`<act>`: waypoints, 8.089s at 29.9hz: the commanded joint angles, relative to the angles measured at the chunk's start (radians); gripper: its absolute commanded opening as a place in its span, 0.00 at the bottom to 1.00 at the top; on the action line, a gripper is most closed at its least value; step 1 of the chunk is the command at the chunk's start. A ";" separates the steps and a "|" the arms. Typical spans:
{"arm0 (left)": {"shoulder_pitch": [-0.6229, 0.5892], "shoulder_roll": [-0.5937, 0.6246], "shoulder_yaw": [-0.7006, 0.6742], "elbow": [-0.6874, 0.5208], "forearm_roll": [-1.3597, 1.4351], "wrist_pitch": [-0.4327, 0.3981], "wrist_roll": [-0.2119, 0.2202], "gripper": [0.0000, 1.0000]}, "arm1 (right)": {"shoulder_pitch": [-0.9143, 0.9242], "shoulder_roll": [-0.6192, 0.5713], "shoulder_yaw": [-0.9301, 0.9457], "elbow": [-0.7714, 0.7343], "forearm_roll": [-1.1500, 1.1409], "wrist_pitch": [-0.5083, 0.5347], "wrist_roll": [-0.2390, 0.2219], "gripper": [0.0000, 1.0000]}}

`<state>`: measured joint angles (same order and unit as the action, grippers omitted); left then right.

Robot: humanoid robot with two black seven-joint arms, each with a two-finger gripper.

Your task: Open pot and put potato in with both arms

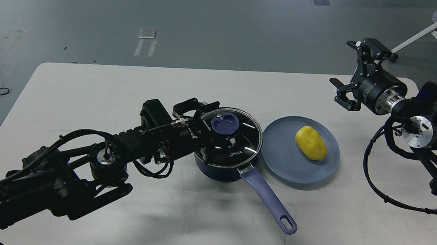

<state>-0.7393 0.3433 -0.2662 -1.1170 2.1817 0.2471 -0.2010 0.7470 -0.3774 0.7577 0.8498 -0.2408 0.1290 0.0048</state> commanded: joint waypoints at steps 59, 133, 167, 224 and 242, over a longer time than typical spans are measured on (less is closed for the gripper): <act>-0.017 0.057 -0.005 -0.093 -0.049 -0.019 -0.011 0.33 | 0.005 -0.008 -0.018 -0.015 0.000 -0.002 0.001 1.00; -0.052 0.324 0.053 0.114 -1.022 0.242 -0.261 0.97 | 0.152 -0.063 -0.372 0.025 -0.645 -0.011 0.215 1.00; -0.189 0.260 -0.337 0.019 -1.982 -0.379 0.201 0.98 | 0.153 -0.054 -0.883 -0.034 -1.220 -0.310 0.348 0.93; -0.132 0.244 -0.357 0.029 -1.998 -0.390 0.173 0.98 | 0.388 0.236 -0.697 -0.005 -0.387 -0.354 0.446 1.00; 0.054 0.224 -0.479 0.029 -2.103 -0.451 0.184 0.98 | 0.219 0.041 -0.317 0.029 0.298 0.161 0.147 1.00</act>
<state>-0.7053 0.5716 -0.7402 -1.0874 0.0782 -0.2018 -0.0156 0.9740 -0.3361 0.4356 0.8865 0.0447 0.2917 0.1644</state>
